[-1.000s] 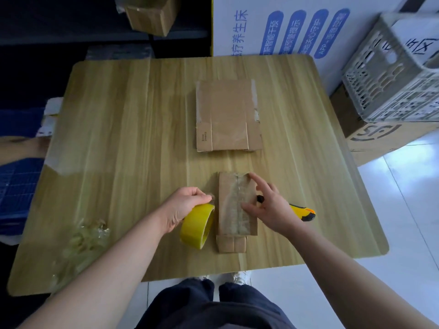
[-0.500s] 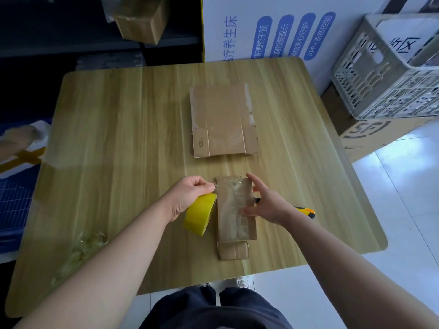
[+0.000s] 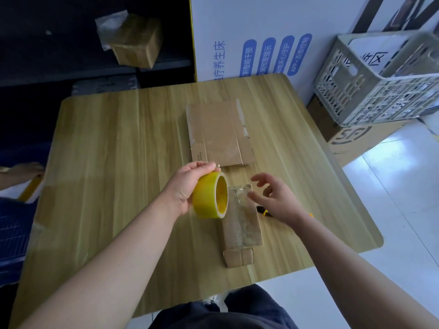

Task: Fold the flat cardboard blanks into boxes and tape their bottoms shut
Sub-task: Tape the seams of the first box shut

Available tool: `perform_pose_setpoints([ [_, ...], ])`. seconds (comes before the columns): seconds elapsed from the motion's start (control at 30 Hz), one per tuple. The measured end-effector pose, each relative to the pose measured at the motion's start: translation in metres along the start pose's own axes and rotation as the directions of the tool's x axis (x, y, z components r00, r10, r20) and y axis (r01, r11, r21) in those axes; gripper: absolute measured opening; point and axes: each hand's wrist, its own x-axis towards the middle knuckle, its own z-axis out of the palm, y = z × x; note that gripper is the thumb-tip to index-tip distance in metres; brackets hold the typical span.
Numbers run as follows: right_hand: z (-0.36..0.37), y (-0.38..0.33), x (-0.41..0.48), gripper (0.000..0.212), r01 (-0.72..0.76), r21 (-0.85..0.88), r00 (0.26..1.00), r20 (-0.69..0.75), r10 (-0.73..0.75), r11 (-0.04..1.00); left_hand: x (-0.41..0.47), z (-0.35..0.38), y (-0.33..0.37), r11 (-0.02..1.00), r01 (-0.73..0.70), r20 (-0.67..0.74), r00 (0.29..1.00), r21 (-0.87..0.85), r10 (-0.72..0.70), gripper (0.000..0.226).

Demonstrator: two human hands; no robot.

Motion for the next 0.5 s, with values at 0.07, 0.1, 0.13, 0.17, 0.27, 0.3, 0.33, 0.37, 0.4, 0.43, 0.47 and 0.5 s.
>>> perform_pose_setpoints([
  [0.07,-0.002,-0.019,-0.005,0.021,0.067,0.197,0.996,0.038,-0.076,0.978,0.005,0.011,0.0,0.991,0.047,-0.066,0.996,-0.121,-0.055,0.025],
  [0.1,-0.003,-0.028,-0.007,0.022,0.093,0.26,0.99,0.078,-0.117,0.961,0.007,0.018,-0.001,0.982,0.08,-0.094,0.991,-0.172,-0.097,0.032],
  [0.13,-0.004,-0.033,-0.007,0.029,0.126,0.274,0.981,0.111,-0.161,0.953,0.009,0.025,-0.001,0.966,0.112,-0.114,0.983,-0.233,-0.141,0.036],
  [0.17,-0.003,-0.036,-0.004,0.037,0.158,0.235,0.972,0.137,-0.193,0.959,0.011,0.031,0.0,0.944,0.128,-0.126,0.977,-0.304,-0.173,0.036],
  [0.27,-0.006,-0.042,0.005,0.04,0.215,0.086,0.954,0.193,-0.228,0.973,0.014,0.048,0.0,0.898,0.106,-0.163,0.968,-0.428,-0.191,0.029],
  [0.3,-0.01,-0.042,0.008,0.037,0.203,0.102,0.955,0.2,-0.22,0.974,0.014,0.052,0.0,0.914,0.055,-0.236,0.958,-0.401,-0.161,0.024],
  [0.33,-0.015,-0.041,0.012,0.035,0.164,0.153,0.958,0.212,-0.194,0.975,0.015,0.053,-0.001,0.934,-0.021,-0.331,0.938,-0.357,-0.105,0.022],
  [0.37,-0.022,-0.041,0.014,0.03,0.11,0.204,0.96,0.231,-0.157,0.973,0.014,0.052,-0.002,0.946,-0.096,-0.409,0.912,-0.309,-0.041,0.023],
  [0.4,-0.03,-0.041,0.017,0.023,0.06,0.24,0.958,0.258,-0.124,0.969,0.012,0.051,-0.002,0.95,-0.144,-0.471,0.882,-0.277,-0.003,0.026],
  [0.43,-0.039,-0.037,0.022,0.023,0.039,0.233,0.957,0.27,-0.103,0.972,0.009,0.048,-0.001,0.946,-0.167,-0.525,0.851,-0.279,-0.005,0.027],
  [0.47,-0.048,-0.033,0.027,0.028,0.019,0.211,0.962,0.263,-0.075,0.977,0.007,0.044,0.001,0.933,-0.175,-0.57,0.821,-0.316,-0.039,0.025],
  [0.5,-0.057,-0.029,0.032,0.031,-0.002,0.198,0.969,0.243,-0.047,0.98,0.003,0.04,0.001,0.922,-0.172,-0.597,0.798,-0.346,-0.076,0.021],
])
